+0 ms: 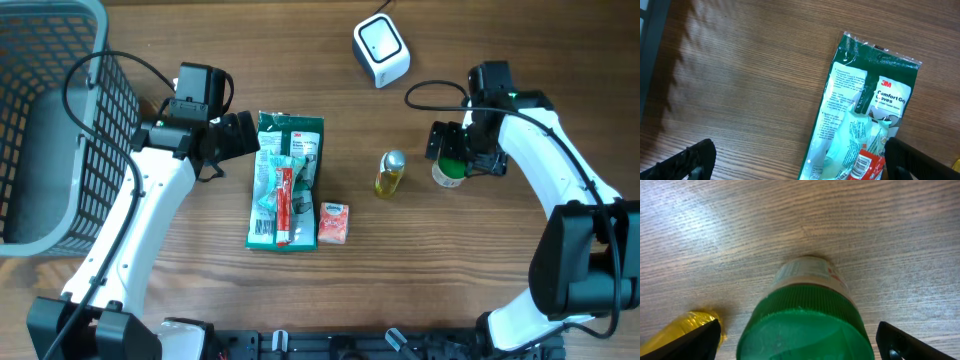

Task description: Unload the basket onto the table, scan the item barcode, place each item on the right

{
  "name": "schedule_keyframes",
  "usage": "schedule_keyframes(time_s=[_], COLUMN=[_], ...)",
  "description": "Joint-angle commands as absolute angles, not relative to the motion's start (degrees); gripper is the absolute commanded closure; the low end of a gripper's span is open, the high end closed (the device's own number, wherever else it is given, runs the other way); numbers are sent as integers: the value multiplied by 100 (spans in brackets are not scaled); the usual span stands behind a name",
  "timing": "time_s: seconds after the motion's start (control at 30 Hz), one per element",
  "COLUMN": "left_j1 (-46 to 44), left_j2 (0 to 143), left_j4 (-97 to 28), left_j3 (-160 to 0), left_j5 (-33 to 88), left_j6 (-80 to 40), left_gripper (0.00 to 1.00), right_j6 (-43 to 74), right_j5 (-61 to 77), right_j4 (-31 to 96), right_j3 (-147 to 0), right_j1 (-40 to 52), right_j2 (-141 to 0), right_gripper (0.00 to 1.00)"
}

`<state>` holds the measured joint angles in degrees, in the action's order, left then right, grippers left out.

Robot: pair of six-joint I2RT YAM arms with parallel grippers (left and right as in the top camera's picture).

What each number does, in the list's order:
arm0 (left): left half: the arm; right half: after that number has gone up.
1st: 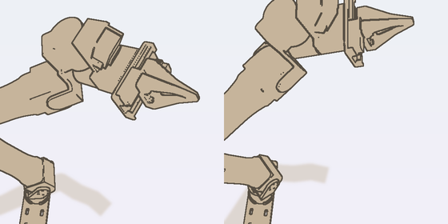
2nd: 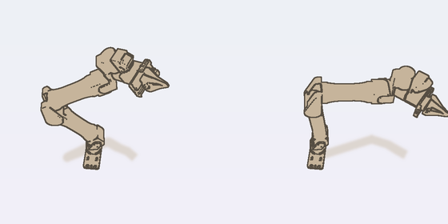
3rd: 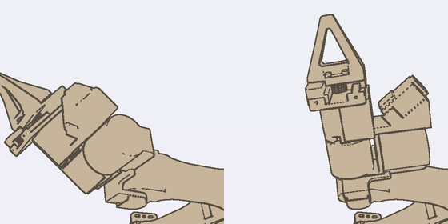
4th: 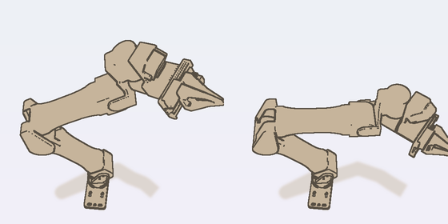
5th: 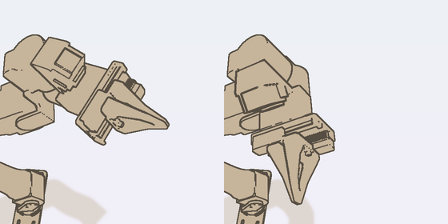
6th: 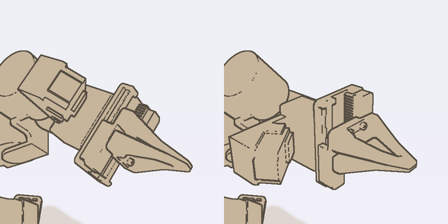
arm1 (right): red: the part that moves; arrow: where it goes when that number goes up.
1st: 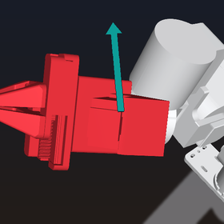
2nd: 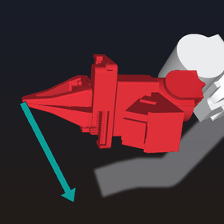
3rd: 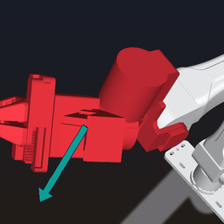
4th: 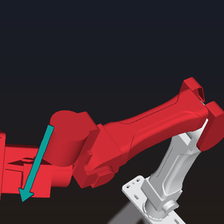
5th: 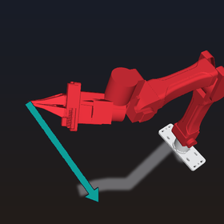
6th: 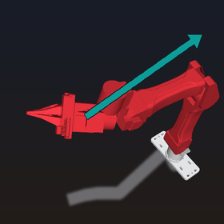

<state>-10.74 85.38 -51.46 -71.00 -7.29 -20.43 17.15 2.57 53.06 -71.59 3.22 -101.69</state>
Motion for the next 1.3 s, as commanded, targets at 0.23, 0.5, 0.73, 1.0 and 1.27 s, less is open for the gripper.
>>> schedule_keyframes(time_s=[0.23, 0.5, 0.73, 1.0, 1.27], left_j1=[-1048, -1048, -1048, -1048, -1048], left_j2=[8490, 8490, 8490, 8490, 8490], left_j4=[-5151, -5151, -5151, -5151, -5151], left_j3=[-7190, -7190, -7190, -7190, -7190], left_j5=[-779, -779, -779, -779, -781], left_j6=[-1973, -1973, -1975, -1973, -1973], left_gripper=[0, 0, 0, 0, 0], right_j6=[2167, 2268, 2250, 2106, 2095], right_j5=[336, 456, 436, 235, 86], right_j4=[5450, 5391, 5428, 5424, 5450], right_j3=[-7074, -7074, -7074, -7074, -7074], right_j1=[360, 493, 526, 530, 530], right_j2=[-10280, -10280, -10280, -10280, -10283], right_gripper=[0, 0, 0, 1, 16])
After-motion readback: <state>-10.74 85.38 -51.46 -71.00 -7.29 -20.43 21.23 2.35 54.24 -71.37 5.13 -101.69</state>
